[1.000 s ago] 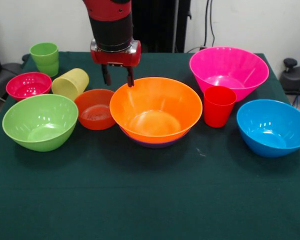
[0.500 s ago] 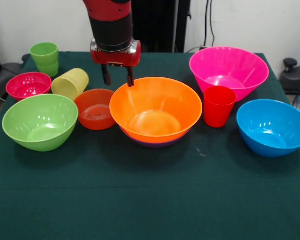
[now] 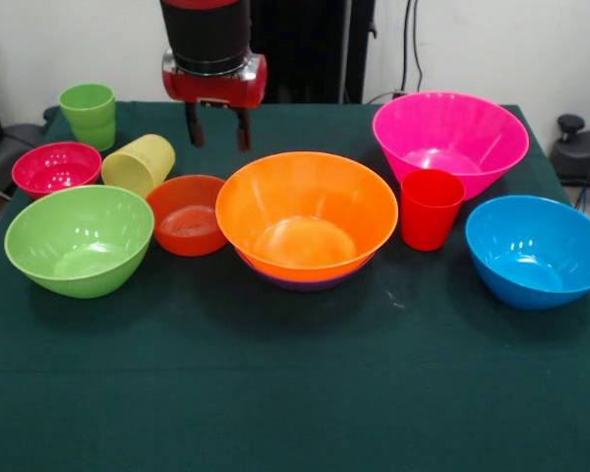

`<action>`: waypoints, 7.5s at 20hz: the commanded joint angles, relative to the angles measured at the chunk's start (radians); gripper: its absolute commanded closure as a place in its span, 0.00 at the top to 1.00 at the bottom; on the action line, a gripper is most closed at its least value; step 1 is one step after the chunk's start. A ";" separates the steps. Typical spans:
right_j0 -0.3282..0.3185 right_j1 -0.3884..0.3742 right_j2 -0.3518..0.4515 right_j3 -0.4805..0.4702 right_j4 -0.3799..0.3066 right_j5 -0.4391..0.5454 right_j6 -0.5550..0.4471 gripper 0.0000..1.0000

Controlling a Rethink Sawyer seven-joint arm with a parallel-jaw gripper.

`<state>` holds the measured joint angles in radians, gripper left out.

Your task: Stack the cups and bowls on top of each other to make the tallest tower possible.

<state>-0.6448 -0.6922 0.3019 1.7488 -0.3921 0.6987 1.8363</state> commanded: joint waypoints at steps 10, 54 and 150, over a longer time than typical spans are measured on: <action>0.038 -0.029 0.075 -0.220 0.050 0.381 -0.084 1.00; -0.049 0.125 0.132 -0.314 -0.002 0.245 -0.124 1.00; 0.176 -0.193 0.015 -0.086 0.034 0.319 0.110 1.00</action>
<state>-0.5111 -0.9068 0.3517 1.5765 -0.3180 1.0868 1.8363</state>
